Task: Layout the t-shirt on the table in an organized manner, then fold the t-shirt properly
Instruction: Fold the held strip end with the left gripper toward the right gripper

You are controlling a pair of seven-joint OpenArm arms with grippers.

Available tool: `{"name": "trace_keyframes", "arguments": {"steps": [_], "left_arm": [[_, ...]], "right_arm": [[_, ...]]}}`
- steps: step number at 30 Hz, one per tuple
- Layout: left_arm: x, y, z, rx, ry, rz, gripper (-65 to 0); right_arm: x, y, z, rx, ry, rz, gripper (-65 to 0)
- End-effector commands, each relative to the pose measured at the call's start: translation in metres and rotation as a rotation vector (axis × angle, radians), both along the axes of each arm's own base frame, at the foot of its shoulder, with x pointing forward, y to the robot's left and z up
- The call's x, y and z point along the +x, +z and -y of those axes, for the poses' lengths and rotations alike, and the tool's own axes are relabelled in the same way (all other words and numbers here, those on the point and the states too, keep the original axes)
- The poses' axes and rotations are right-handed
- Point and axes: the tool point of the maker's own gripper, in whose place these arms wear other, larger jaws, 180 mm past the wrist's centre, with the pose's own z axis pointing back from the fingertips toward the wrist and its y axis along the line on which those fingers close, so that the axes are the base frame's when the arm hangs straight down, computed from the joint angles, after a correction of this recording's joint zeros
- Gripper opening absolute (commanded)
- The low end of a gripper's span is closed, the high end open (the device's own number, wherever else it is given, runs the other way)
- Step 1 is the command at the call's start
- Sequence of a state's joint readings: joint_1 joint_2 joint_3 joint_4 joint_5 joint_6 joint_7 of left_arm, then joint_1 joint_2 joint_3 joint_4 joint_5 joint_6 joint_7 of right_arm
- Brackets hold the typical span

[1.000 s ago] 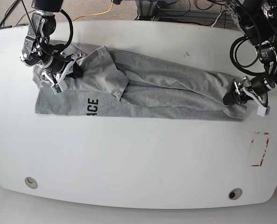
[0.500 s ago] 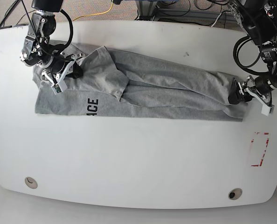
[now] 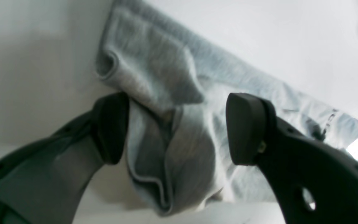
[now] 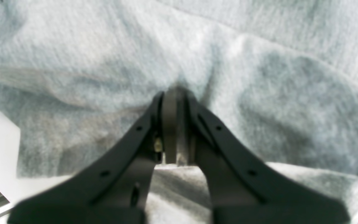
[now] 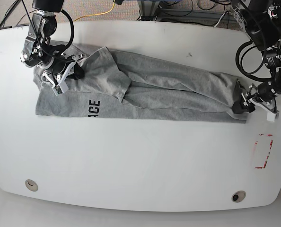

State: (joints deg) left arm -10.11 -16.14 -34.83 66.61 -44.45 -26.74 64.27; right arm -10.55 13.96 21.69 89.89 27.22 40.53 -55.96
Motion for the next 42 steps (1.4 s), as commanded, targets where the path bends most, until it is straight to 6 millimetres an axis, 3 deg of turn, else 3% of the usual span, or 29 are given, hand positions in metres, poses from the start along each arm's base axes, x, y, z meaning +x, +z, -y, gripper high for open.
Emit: {"name": "trace_keyframes", "arguments": {"steps": [1, 6, 11, 20, 30, 36, 42], "left_arm": [[0.011, 0.003, 0.002, -0.026, 0.006, 0.004, -20.0], [0.014, 0.0, 0.008, -0.038, -0.009, -0.007, -20.7], [0.015, 0.001, 0.008, -0.038, -0.008, -0.005, -28.1], [0.014, 0.001, 0.006, -0.033, -0.01, -0.008, -35.3], [0.017, -0.001, 0.021, -0.012, -0.069, -0.017, -64.7], [0.026, 0.019, 0.026, 0.041, -0.106, 0.04, -65.0], [0.028, 0.039, 0.044, 0.128, -0.2, 0.095, -65.0]], "right_arm": [[-0.009, -0.007, 0.012, -0.065, 0.007, -0.057, -60.1], [-0.009, -0.007, 0.012, -0.065, 0.007, -0.057, -60.1], [-0.009, -0.007, 0.012, -0.065, 0.007, -0.057, -60.1], [-0.009, -0.007, 0.013, -0.067, 0.004, -0.055, -60.1], [-0.003, -0.004, 0.013, -0.067, 0.003, -0.041, -60.1], [0.0, -0.002, 0.013, -0.067, 0.003, -0.035, -60.1], [0.0, -0.002, 0.013, -0.066, 0.005, -0.035, -60.1]]}}
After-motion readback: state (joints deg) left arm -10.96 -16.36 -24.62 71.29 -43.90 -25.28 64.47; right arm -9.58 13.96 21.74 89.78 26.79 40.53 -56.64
